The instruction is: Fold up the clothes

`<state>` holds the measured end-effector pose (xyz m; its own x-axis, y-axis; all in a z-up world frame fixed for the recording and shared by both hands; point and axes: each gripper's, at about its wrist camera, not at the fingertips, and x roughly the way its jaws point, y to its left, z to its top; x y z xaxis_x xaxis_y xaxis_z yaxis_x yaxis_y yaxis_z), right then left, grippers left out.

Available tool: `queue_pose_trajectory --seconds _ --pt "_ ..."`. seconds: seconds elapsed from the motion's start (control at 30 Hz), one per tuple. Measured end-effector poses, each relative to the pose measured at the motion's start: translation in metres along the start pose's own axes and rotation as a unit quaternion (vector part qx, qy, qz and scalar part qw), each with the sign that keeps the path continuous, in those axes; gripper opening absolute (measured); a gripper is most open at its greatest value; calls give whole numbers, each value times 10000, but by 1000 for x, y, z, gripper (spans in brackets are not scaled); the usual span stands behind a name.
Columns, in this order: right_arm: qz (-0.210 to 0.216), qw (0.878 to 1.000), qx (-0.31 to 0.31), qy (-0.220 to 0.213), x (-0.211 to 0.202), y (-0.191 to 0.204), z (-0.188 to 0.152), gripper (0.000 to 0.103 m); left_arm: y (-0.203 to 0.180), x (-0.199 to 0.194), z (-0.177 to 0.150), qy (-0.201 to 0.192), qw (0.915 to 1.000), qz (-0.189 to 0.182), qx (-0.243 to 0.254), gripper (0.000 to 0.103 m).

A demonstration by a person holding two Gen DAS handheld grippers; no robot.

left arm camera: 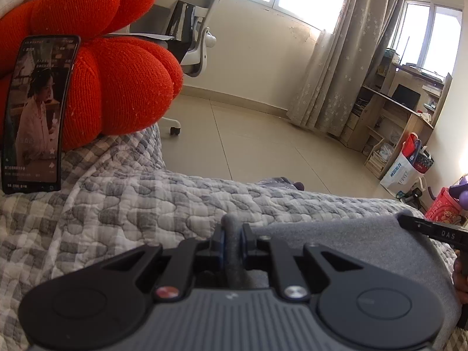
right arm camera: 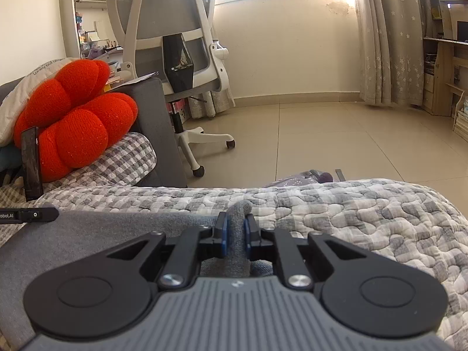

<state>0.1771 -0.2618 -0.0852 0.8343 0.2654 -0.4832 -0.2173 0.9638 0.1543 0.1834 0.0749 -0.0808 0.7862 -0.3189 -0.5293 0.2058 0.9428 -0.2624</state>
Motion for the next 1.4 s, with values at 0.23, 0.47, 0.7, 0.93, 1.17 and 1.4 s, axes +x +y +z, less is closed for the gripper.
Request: queue_pose_trajectory --seconds 0.23,0.47,0.7,0.93,1.17,1.4 --pt "-301 9992 -255 69 -5 11 6 34 -11 -12 7 -21 9994 271 235 28" --pt "-496 9977 -468 -46 -29 21 16 48 -31 -34 17 -202 9957 631 641 75" --pt "-202 9986 -487 33 -29 53 20 49 -75 -41 20 -386 9915 589 1092 84" --pt "-102 9982 -503 297 -14 79 12 49 -92 -21 14 -197 9938 390 1019 83" --pt "-247 9962 -626 554 4 81 1 49 -86 2 -2 170 9938 547 948 83" --pt "-330 9959 -683 497 0 70 -1 49 -72 3 -12 188 9940 582 910 83"
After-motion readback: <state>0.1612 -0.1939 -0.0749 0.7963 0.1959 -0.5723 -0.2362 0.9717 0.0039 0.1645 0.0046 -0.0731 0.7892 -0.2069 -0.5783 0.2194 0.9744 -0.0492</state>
